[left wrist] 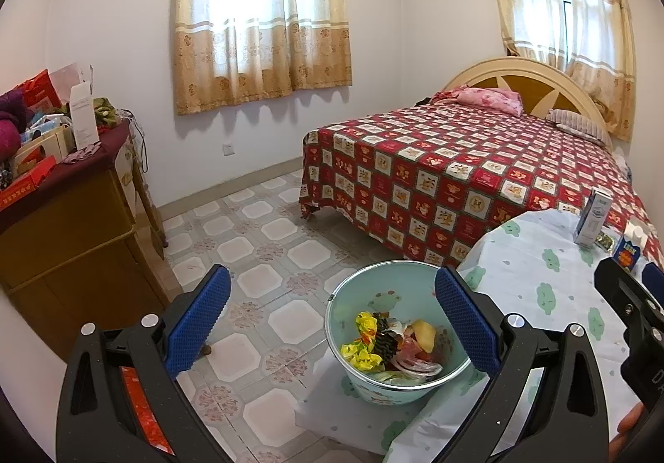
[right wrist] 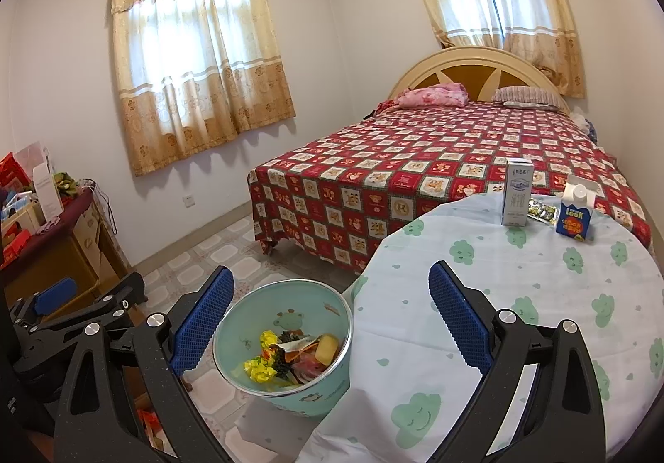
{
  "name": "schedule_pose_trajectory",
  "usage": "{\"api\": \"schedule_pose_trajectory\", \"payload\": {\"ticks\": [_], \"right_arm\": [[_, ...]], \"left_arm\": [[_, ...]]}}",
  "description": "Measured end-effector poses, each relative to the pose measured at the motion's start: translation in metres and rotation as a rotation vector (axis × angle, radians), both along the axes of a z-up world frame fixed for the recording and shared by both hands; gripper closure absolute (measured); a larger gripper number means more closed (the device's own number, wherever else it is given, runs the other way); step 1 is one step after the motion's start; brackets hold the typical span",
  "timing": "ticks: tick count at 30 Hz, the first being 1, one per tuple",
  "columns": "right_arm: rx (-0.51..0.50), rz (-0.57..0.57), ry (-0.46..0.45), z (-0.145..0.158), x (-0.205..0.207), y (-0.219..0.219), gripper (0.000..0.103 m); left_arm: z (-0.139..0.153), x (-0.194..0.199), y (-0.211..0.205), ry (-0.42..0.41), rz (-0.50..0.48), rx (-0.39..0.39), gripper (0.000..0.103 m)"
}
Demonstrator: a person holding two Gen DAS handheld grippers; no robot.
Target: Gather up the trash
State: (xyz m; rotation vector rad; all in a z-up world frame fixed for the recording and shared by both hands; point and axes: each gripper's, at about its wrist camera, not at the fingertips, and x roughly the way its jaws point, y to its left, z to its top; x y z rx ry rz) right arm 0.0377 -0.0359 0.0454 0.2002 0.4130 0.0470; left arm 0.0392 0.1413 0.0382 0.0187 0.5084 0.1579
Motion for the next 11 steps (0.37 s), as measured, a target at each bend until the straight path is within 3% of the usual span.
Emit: {"api": "schedule_pose_trajectory", "payload": {"ticks": [11], "right_arm": [[0.005, -0.01, 0.012, -0.0012, 0.0016, -0.0026, 0.01]], "left_arm": [[-0.0008, 0.002, 0.0054, 0.008, 0.012, -0.001, 0.006]]}}
